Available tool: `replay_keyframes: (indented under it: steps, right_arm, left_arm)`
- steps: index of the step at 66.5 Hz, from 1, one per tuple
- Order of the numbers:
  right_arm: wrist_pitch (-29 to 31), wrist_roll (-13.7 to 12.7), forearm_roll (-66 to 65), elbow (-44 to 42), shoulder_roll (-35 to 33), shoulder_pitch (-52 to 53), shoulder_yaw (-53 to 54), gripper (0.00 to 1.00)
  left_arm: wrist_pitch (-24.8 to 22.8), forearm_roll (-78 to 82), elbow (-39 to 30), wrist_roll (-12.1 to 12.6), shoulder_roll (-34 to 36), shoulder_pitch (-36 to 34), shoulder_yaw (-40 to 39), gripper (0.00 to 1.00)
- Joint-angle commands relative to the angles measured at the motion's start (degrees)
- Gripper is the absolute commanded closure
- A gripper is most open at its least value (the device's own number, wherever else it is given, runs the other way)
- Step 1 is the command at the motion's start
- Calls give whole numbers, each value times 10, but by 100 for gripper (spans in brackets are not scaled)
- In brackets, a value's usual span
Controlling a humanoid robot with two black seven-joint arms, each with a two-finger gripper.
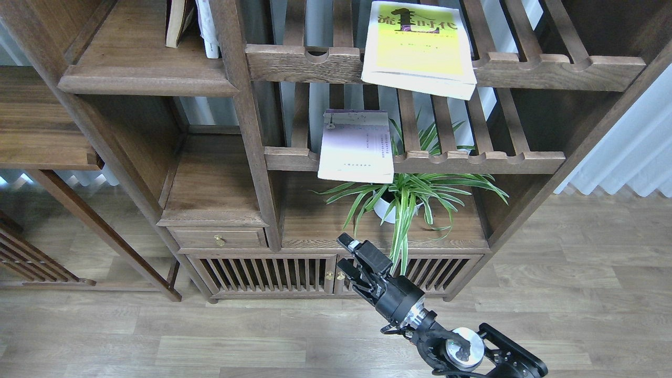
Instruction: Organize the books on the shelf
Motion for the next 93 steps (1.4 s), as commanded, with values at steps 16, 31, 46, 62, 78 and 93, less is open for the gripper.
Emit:
replay_keyframes:
  steps: [16, 31, 46, 62, 78, 93]
  right_arm:
    - [0, 0, 0, 1, 0, 2, 0, 2]
    - [0, 0, -1, 1, 0, 2, 0, 2]
    - [0, 0, 0, 1, 0, 2, 0, 2]
    - [0, 0, 0, 2, 0, 1, 0, 2]
    - [0, 0, 0, 5, 0, -1, 0, 2]
    - [0, 0, 0, 7, 0, -1, 0, 2]
  left_arm:
    - [0, 12, 1, 1, 130, -71, 40, 94]
    - [0, 12, 1, 1, 169, -118, 69, 94]
    - [0, 14, 10, 1, 223, -193, 140, 94]
    - [0, 52, 37, 1, 243, -370, 282, 94]
    - [0, 57, 39, 1, 238, -476, 379, 94]
    - [0, 73, 42, 2, 238, -538, 436, 94]
